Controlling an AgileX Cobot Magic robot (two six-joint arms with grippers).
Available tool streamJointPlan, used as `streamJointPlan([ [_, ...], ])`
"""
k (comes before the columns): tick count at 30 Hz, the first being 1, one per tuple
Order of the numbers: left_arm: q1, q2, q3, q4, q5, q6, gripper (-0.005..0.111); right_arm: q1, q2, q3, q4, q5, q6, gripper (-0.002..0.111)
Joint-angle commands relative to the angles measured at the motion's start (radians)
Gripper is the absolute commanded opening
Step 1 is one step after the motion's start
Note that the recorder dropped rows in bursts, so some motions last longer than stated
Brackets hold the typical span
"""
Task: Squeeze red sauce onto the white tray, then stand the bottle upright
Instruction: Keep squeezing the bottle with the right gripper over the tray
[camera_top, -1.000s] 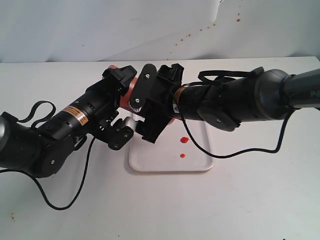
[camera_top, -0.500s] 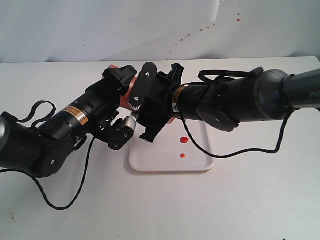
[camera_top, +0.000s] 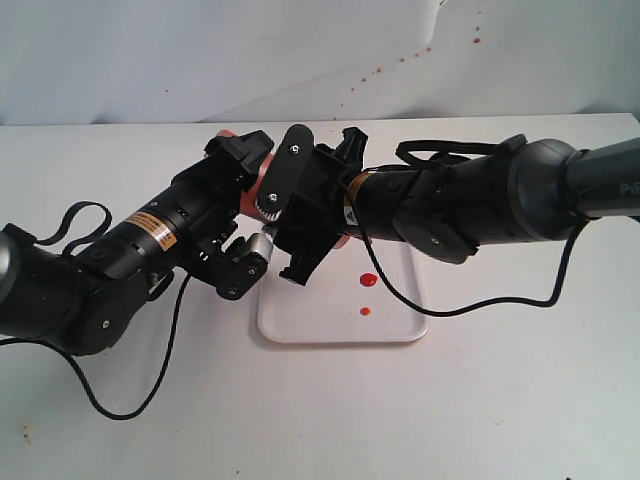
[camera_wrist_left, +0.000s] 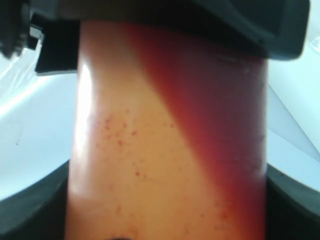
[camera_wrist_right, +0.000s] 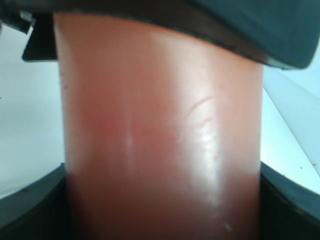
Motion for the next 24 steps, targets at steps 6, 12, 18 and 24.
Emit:
streamJointPlan([
  [6, -0.001, -0.01, -0.004, -0.014, -0.061, -0.018, 0.0, -0.007, -0.001, -0.006, 0.014, 0.015, -0.002, 0.0],
  [12, -0.001, -0.01, -0.004, -0.014, -0.061, -0.018, 0.0, -0.007, -0.001, -0.006, 0.014, 0.015, -0.007, 0.0],
  [18, -0.001, -0.01, -0.004, -0.014, -0.061, -0.018, 0.0, -0.007, -0.001, -0.006, -0.014, 0.015, -0.022, 0.013],
  [24, -0.001, -0.01, -0.004, -0.014, -0.061, -0.018, 0.0, -0.007, -0.001, -0.006, -0.001, 0.015, -0.03, 0.084],
])
